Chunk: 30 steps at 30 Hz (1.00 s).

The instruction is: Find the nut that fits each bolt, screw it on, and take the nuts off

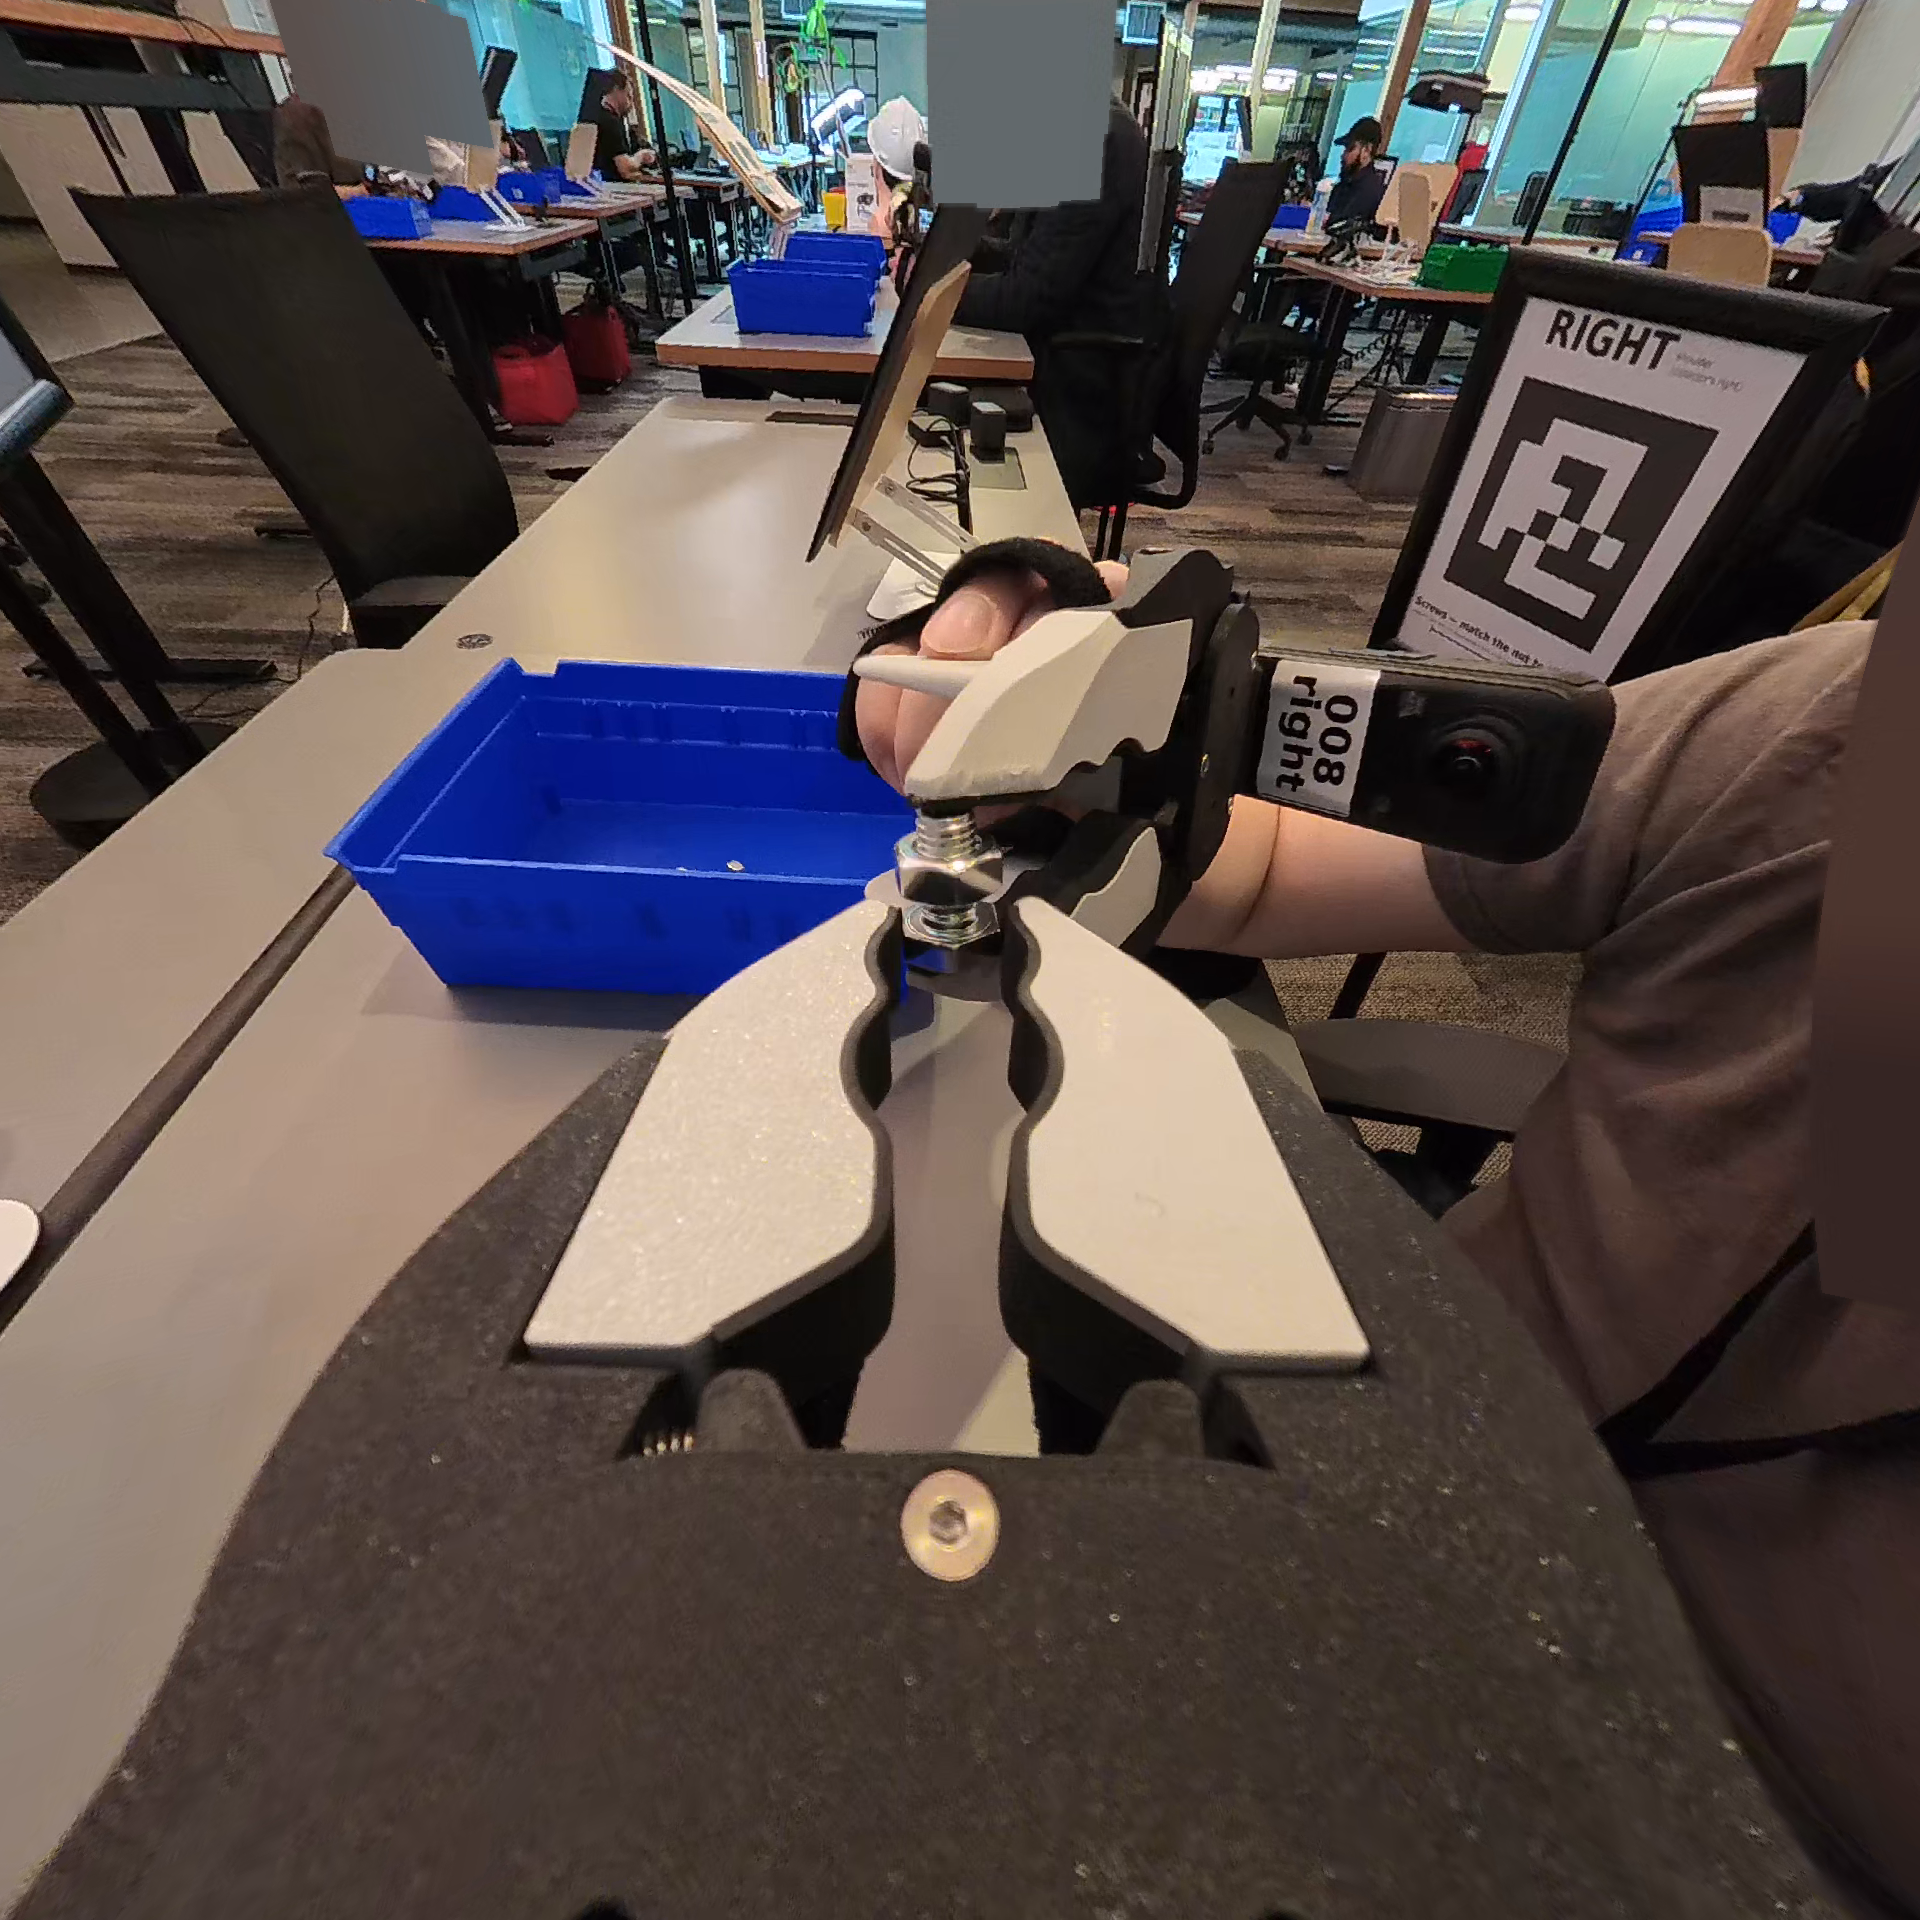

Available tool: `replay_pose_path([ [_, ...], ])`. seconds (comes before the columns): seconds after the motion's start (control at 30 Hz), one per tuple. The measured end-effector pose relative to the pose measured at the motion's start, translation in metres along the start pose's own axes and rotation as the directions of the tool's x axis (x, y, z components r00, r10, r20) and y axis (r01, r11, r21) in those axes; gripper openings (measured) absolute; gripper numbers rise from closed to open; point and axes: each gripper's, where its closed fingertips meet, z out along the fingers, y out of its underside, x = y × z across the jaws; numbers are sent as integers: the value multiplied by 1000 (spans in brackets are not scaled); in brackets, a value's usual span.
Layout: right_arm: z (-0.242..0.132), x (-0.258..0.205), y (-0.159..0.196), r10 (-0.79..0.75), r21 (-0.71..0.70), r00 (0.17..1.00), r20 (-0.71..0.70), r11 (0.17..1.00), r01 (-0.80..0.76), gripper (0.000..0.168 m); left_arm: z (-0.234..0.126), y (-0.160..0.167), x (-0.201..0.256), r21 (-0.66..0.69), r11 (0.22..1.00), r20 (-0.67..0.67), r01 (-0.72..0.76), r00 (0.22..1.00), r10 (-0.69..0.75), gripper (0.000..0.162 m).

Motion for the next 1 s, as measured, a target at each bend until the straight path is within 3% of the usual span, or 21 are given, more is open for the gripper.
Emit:
replay_pose_path([
  [0.4, 0, 2, 7, 142, 25, 989, 44, 989, -144, 40, -10, -10, -13, 79, 995, 21, 59, 998, -61, 17],
  [0.53, -3, 7, 16, 357, 42, 925, 129, 930, -365, 40, -14, -4, -33, 67, 998, 133, 22, 991, -30, 17],
  [0.67, -1, 12, 28, 639, 11, 731, 238, 751, -660, 39, -11, 1, -46, 74, 997, 194, -37, 981, 22, 17],
  [0.8, 9, 10, 33, 889, -115, 321, 327, 375, -920, 44, -5, 3, -52, 72, 995, 236, -73, 970, 55, 17],
  [0.87, 12, 10, 36, 929, -151, 170, 328, 230, -961, 45, -3, 4, -51, 65, 994, 248, -92, 966, 73, 17],
  [0.93, 15, 8, 44, 951, -173, 123, 285, 177, -969, 45, 0, 4, -51, 57, 992, 262, -109, 961, 91, 17],
  [1.0, 17, 3, 47, 956, -192, 136, 259, 189, -963, 45, 3, 4, -48, 54, 991, 262, -123, 959, 105, 17],
])
